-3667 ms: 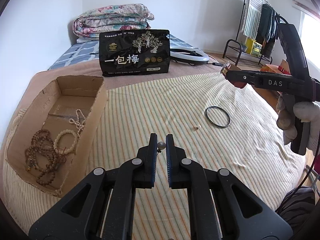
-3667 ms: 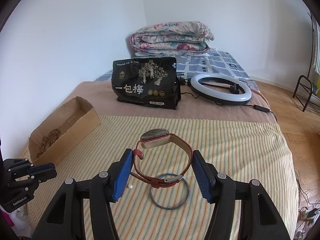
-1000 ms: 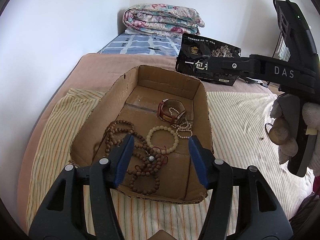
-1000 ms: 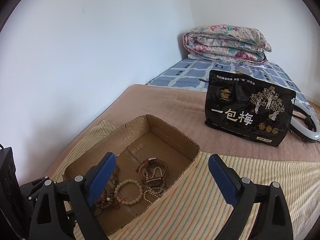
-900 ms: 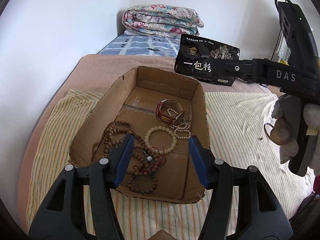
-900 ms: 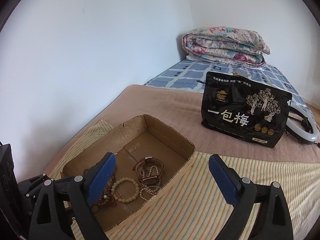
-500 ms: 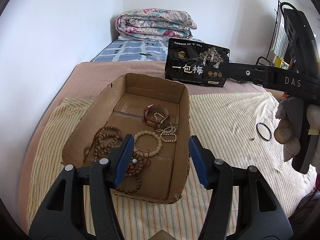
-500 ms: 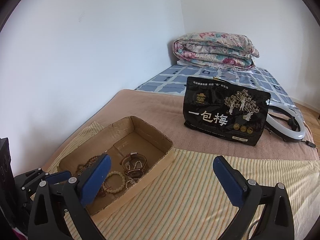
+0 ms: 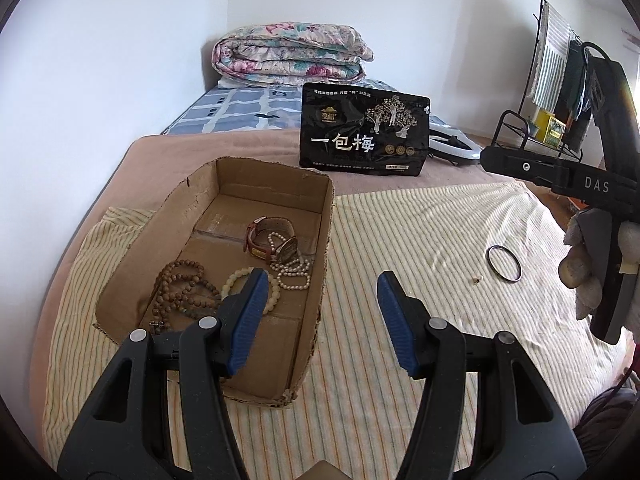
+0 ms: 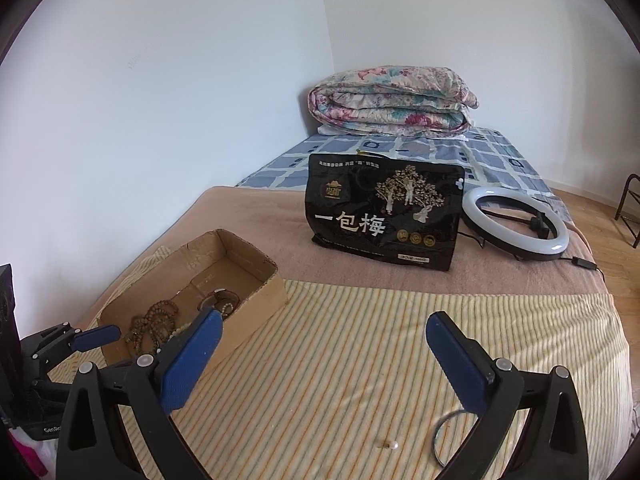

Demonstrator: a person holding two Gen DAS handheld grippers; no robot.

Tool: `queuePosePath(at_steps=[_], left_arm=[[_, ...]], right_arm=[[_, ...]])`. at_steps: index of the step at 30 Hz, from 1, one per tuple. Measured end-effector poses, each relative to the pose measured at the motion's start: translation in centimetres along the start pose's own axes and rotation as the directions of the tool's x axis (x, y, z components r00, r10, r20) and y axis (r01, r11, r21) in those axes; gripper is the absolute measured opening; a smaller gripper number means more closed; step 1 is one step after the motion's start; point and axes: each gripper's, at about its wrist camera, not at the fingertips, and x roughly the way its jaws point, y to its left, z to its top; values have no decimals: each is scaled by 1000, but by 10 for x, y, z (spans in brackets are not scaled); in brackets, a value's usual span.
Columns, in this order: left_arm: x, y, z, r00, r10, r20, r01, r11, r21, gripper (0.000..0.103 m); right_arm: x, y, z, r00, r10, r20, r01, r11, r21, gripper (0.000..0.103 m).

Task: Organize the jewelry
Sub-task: 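Move the left tool to the second pearl bead while the right tool approaches the dark blue bangle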

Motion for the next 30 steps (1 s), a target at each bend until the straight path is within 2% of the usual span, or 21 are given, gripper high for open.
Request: queuePosePath(at_steps=[9,17,24,30], left_arm=[[13,-39,-5,999,-47,-25,48,998,46,58],[28,-72,-10,995,-78,-55,82,994,72,58],[48,-100,-14,991,-103,-88,112,988,106,58],[66,-119,-17,987,-116,-111,129,985,114,58]], right_arm=[[-26,-51,-29,996,-85,-19,85,996,3,103],[-33,-88,-62,987,-141,-73,141,990,-16,103],[-26,-111,-95,981,-147,-129,147,989,-10,103],[-9,-120,-111,977,-121,-176,123,992,3,103]])
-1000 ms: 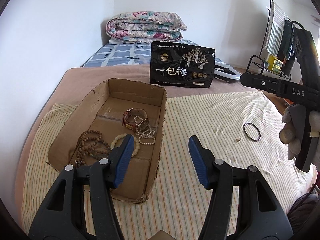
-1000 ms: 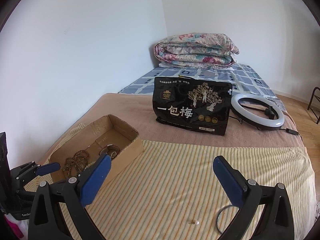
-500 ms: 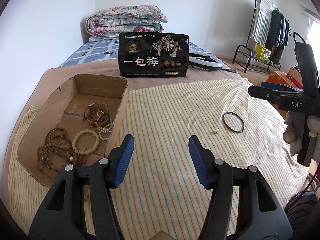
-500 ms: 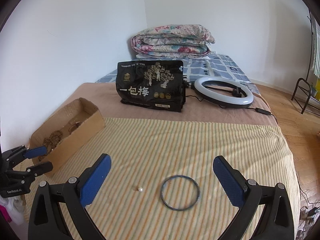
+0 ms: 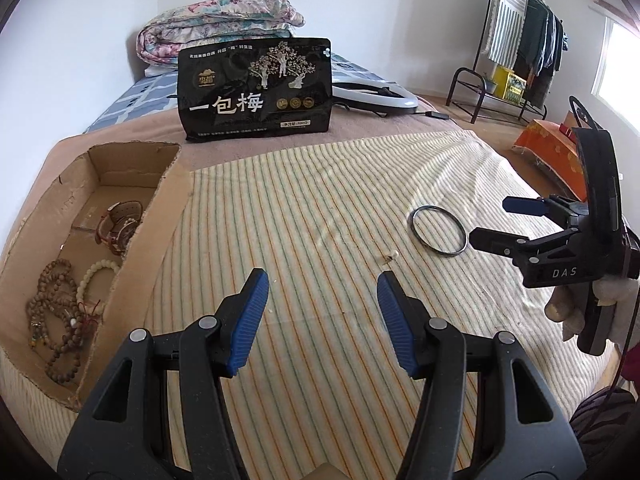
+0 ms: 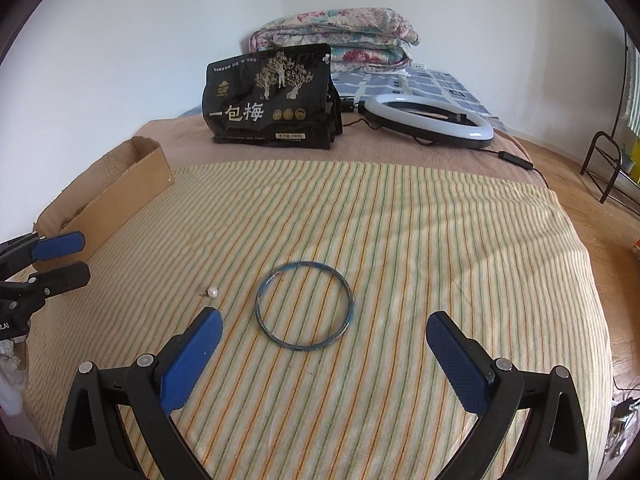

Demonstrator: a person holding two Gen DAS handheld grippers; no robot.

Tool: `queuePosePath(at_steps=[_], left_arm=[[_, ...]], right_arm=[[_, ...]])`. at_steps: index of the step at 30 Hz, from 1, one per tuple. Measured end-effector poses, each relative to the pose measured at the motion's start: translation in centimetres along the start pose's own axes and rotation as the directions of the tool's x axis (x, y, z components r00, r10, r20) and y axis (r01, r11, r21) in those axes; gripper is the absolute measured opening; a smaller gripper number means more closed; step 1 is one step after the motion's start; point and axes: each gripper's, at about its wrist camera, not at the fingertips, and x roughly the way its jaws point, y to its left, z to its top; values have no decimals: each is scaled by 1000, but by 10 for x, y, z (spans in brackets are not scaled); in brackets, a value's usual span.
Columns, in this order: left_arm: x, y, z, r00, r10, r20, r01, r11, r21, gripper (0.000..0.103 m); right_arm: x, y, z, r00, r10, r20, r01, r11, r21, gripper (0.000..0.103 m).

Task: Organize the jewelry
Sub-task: 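Move the left tool to the second pearl bead while the right tool approaches the dark blue bangle, then grasp the dark blue bangle with the right tool while the left tool grasps the pearl bead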

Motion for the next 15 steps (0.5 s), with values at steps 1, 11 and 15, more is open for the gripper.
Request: queuePosePath(at_steps=[1,11,15], left_arm=[[3,-2,0,1000,-2,-7,2,1000,2,58],[29,-11,-1,999,-6,-36,6,1000,15,58],[36,-11,-1,999,-9,-44,10,1000,22,58]], right_arm=[[4,0,-1,1000,1,-7,-1,1000,0,103],[35,10,-2,998,-16,-65,12,997,-70,99],[42,12,0,996,-30,-82,22,996,-92,96]])
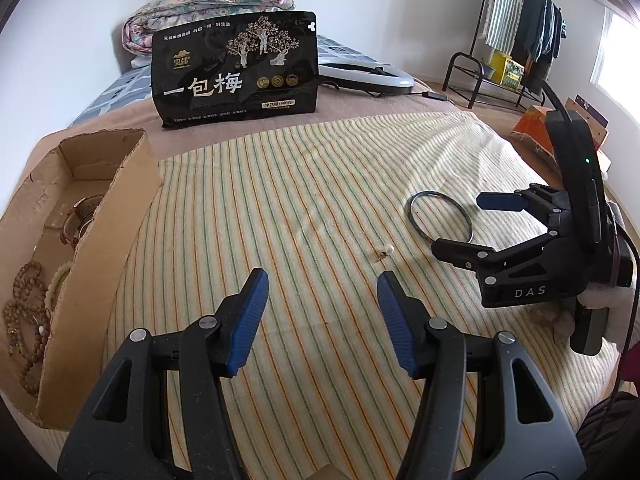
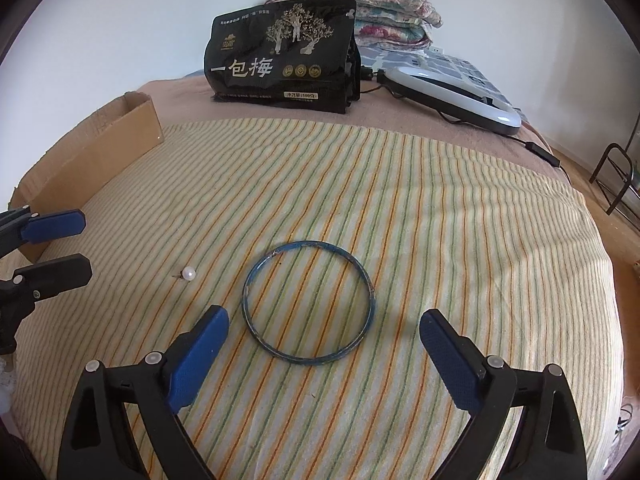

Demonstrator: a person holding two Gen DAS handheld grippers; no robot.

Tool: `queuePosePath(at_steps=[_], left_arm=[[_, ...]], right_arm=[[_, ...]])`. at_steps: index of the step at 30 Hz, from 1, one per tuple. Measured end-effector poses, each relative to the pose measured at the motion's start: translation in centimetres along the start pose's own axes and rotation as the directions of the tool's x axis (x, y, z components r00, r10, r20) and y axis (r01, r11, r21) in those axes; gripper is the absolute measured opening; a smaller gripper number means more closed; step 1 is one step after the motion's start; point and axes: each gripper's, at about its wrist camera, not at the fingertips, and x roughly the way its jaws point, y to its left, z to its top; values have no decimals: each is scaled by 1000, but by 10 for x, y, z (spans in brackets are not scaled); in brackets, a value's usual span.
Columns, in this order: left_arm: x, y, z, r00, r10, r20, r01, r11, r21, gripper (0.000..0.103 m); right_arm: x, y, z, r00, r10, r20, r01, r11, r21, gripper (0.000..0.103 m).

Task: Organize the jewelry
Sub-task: 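Grasp the dark blue bangle with the right tool while the left tool grasps the pearl bead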

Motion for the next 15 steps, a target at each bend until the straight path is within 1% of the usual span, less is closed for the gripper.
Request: queuePosePath(at_steps=[5,8,13,14,15], left_arm=[[7,-4,0,1000,-6,-4,6,1000,11,58],[11,-7,2,1000,-11,-8,12,1000,22,58],[18,-16,5,1000,-21,-6,21,999,42,58],[20,-18,5,1000,-26,-6,27,999,45,58],[23,-20,6,1000,-30,-10,30,999,44,54]], right_arm=[[7,0,3,1000,-3,-17,3,1000,-8,93],[9,-2,5,1000,-4,-21,4,1000,-6,88],[9,-10,7,1000,-3,-22,3,1000,11,73],[9,-12,7,1000,4,-21,-4,1000,17,73],[9,-15,7,1000,7,-20,-7,1000,23,73]])
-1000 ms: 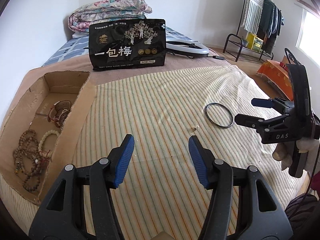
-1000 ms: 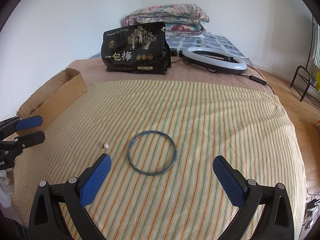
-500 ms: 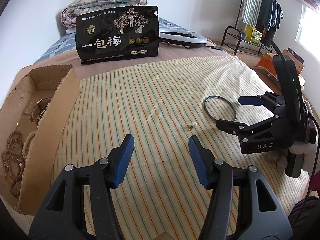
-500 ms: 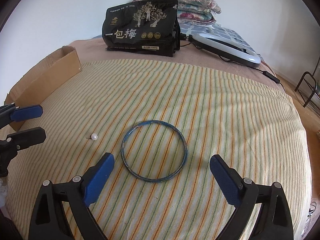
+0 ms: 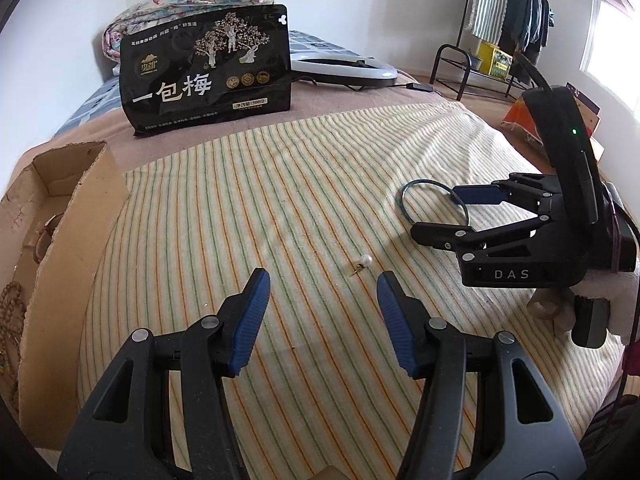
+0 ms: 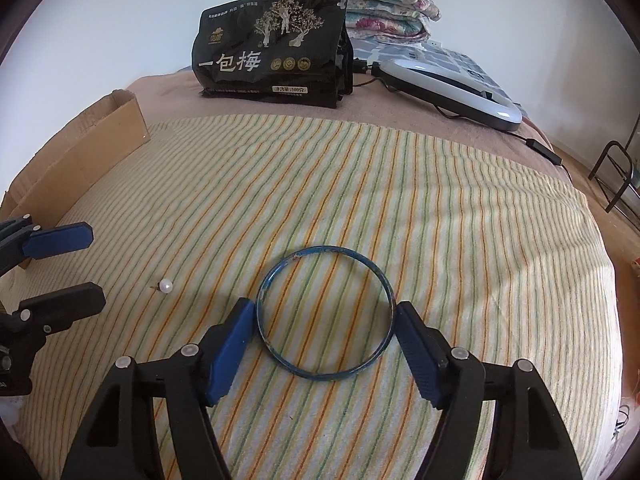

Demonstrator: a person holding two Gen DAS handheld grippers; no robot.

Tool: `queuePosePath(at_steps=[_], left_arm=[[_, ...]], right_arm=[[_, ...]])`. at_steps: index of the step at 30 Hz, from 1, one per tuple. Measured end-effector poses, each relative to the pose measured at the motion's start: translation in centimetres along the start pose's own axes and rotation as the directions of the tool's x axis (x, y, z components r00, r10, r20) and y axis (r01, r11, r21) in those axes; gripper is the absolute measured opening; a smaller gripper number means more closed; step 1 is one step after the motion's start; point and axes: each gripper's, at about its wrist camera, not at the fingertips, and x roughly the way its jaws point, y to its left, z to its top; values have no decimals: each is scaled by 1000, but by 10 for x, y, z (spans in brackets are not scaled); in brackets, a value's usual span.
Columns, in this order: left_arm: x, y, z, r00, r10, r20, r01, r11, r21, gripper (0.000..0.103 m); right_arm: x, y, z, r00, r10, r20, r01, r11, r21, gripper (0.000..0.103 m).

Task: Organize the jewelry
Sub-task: 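Grasp the dark blue bangle with the right tool while the left tool grasps the pearl bead, then carry the bead with the left tool while the right tool carries the bangle to the box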

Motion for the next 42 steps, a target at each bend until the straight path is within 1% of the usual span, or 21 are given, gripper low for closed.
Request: queuePosePath(at_steps=[1,2,3,8,11,13,15,17,19,21,22,31,42], left_arm=[[3,-2,1,1000,-4,-6,4,1000,1,50],[7,-4,2,1000,-7,-16,7,1000,6,43],[10,-7,2,1000,-9,-20,9,1000,12,40],[21,-20,4,999,-22,-32,24,999,49,34],[28,-25,6,999,-13,-41,16,998,65,32],[33,-26,8,999,-7,-46,10,998,67,31],[37,-26,10,999,-1,-49,4,998,63,28],[40,-26,10,999,8,-49,-5,998,56,28],[41,-26,9,999,14,-47,-11,998,61,25],[41,-28,9,999,18,-45,-15,997,72,10],[41,-29,9,999,20,-46,-16,997,75,9],[32,-22,10,999,15,-36,-13,999,44,8],[-5,-14,13,999,23,24,-24,1000,17,8]], right_arm=[[-1,-2,-1,1000,-2,0,2,1000,4,73],[-1,-3,-1,1000,-5,1,5,1000,7,73],[-2,-5,-2,1000,-10,2,10,1000,8,73],[-7,-15,-9,1000,-16,6,15,1000,23,73],[-9,-20,-11,1000,-14,8,14,999,32,73],[-10,-22,-12,1000,-12,9,11,999,33,73],[-10,-22,-12,1000,-11,10,11,999,34,73],[-10,-22,-12,1000,-12,10,12,999,35,73],[-10,-21,-13,1000,-15,9,14,999,36,73],[-11,-21,-13,1000,-17,7,17,999,38,73],[-11,-21,-13,1000,-18,6,18,999,39,73],[-18,-21,-15,1000,-16,19,14,998,66,73],[-46,-11,-8,998,-22,57,18,998,66,73]])
